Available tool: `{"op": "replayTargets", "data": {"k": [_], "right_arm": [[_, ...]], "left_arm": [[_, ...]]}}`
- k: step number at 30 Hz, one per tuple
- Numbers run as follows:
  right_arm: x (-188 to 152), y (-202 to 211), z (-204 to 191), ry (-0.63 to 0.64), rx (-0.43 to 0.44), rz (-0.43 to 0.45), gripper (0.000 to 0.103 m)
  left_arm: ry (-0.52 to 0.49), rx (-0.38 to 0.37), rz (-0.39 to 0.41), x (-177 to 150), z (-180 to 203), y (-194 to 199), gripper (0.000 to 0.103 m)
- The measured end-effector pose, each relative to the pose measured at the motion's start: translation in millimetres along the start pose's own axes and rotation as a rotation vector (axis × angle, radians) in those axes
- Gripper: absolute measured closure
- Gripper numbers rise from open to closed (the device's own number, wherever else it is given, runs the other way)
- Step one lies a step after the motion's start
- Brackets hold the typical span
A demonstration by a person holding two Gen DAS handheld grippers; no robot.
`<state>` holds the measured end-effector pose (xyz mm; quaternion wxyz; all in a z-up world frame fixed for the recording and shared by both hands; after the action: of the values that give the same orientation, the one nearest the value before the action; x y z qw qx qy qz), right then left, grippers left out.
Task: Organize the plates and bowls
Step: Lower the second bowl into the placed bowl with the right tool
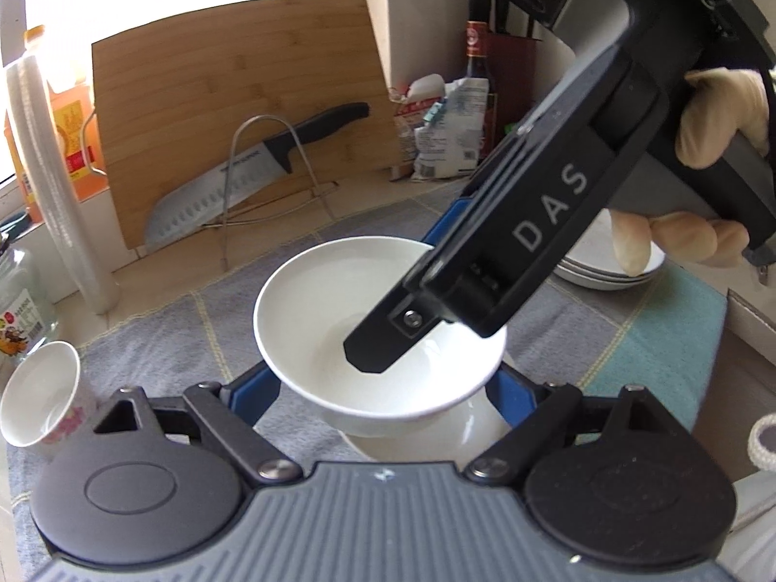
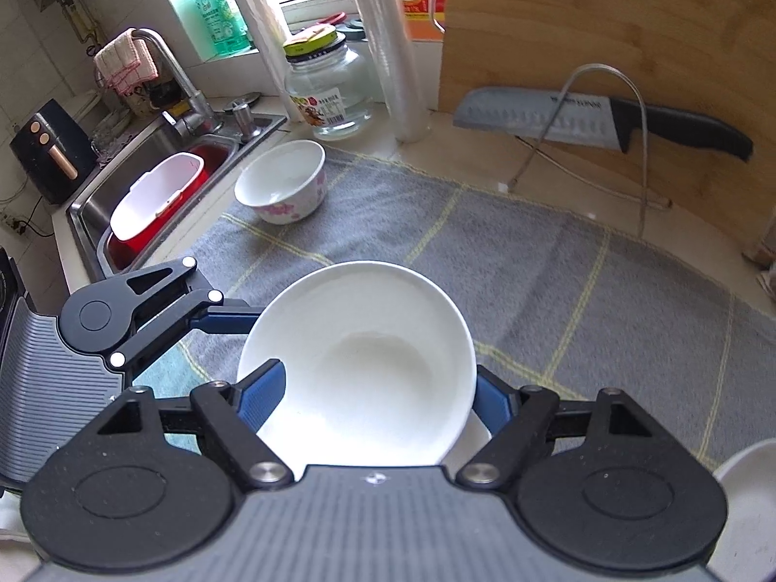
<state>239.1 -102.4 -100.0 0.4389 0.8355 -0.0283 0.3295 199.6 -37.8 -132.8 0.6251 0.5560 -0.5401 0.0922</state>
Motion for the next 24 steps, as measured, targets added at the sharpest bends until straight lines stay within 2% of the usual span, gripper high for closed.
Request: {"op": "replayTargets", "data": {"k": [8, 24], "right_arm": [[-19, 9, 5, -0.03, 0.002, 0.009, 0.017], [-27, -4, 13, -0.045, 0.011, -0.023, 0.017]], "left_arm": [[-0.015, -0.019, -0.015, -6, 19, 0, 0.012], [-0.004, -0.021, -0.057, -12, 20, -14, 0.012]]}}
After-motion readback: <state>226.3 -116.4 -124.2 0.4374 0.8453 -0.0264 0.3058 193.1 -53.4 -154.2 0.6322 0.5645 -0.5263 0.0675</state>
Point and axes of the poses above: each gripper's, at about its wrist camera, not at the fingertips, and y roughly against the way its jaws point, z to its right, x to its top, the point moved 7 cm from there along -y, roughly the way its jaws point, and after that the axes turned 12 degrees about x, right-handed, at the moved point
